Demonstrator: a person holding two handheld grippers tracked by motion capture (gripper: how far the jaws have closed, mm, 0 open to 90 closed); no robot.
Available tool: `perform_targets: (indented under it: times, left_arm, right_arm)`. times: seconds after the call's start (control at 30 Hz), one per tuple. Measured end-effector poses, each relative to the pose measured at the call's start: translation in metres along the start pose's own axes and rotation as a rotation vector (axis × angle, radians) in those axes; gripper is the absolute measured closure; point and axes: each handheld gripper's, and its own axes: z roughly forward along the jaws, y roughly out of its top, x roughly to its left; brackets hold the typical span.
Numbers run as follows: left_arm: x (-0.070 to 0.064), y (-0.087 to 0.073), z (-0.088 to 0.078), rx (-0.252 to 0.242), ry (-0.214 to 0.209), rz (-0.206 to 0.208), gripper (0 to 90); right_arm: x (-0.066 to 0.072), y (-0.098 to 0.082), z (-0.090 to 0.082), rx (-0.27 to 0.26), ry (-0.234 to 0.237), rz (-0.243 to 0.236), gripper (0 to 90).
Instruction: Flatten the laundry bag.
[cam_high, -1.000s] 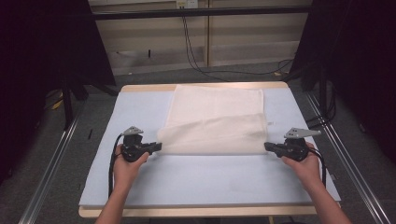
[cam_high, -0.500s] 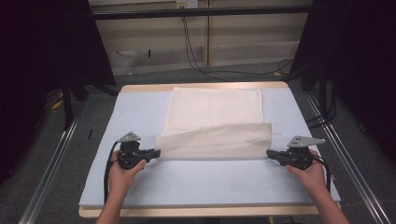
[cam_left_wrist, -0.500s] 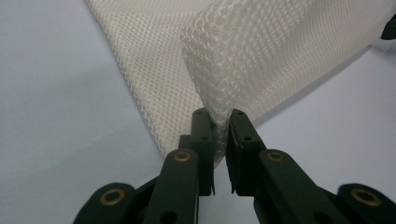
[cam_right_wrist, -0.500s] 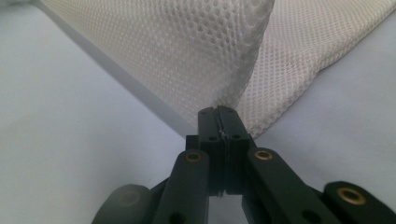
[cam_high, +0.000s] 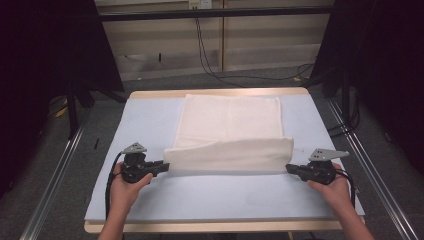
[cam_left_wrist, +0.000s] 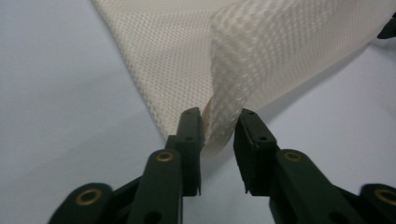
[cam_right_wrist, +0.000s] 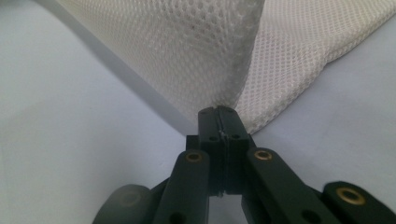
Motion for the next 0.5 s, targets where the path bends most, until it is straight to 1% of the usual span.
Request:
perform_targets:
  times: [0.1,0.2,0.23,0.27,0.3,0.33,0.37,0.4,0.43,0.47,0.5]
  left_arm:
    - [0.007,-0.001,-0.005,0.007,0.010,-0.030,67.3]
    - [0.010,0.000,-0.008,0.011,0.019,-0.037,68.4]
    - [0.016,0.000,-0.013,0.009,0.044,-0.046,71.5]
    - [0.016,0.000,-0.013,0.009,0.044,-0.046,72.7]
    - [0.023,-0.003,-0.016,-0.001,0.056,-0.088,74.4]
    - [0.023,-0.003,-0.016,-0.001,0.056,-0.088,75.1]
    - [0.026,-0.004,-0.017,-0.014,0.066,-0.107,75.1]
    - [0.028,-0.005,-0.016,-0.012,0.072,-0.108,75.7]
    - [0.029,-0.004,-0.013,-0.005,0.060,-0.110,77.1]
    - [0.028,-0.002,-0.007,-0.008,0.034,-0.108,77.3]
    - [0.028,-0.002,-0.007,-0.008,0.034,-0.108,77.3]
  right_arm:
    - [-0.001,-0.001,0.000,0.002,0.010,0.000,89.3]
    - [-0.001,-0.001,0.000,0.003,0.012,-0.003,89.4]
    - [-0.002,-0.001,0.001,0.001,0.016,-0.005,89.3]
    - [-0.002,-0.001,0.001,0.001,0.016,-0.005,89.3]
    - [-0.002,-0.001,0.000,0.004,0.019,0.001,89.4]
    - [-0.002,-0.001,0.000,0.004,0.019,0.001,89.4]
    - [-0.002,-0.001,0.000,0.005,0.019,0.003,89.4]
    - [-0.002,-0.001,0.000,0.007,0.022,0.001,89.4]
    - [-0.002,-0.001,0.001,0.009,0.021,0.001,89.3]
    - [-0.002,-0.001,0.001,0.011,0.021,0.000,89.2]
    - [-0.002,-0.001,0.001,0.013,0.019,-0.002,89.1]
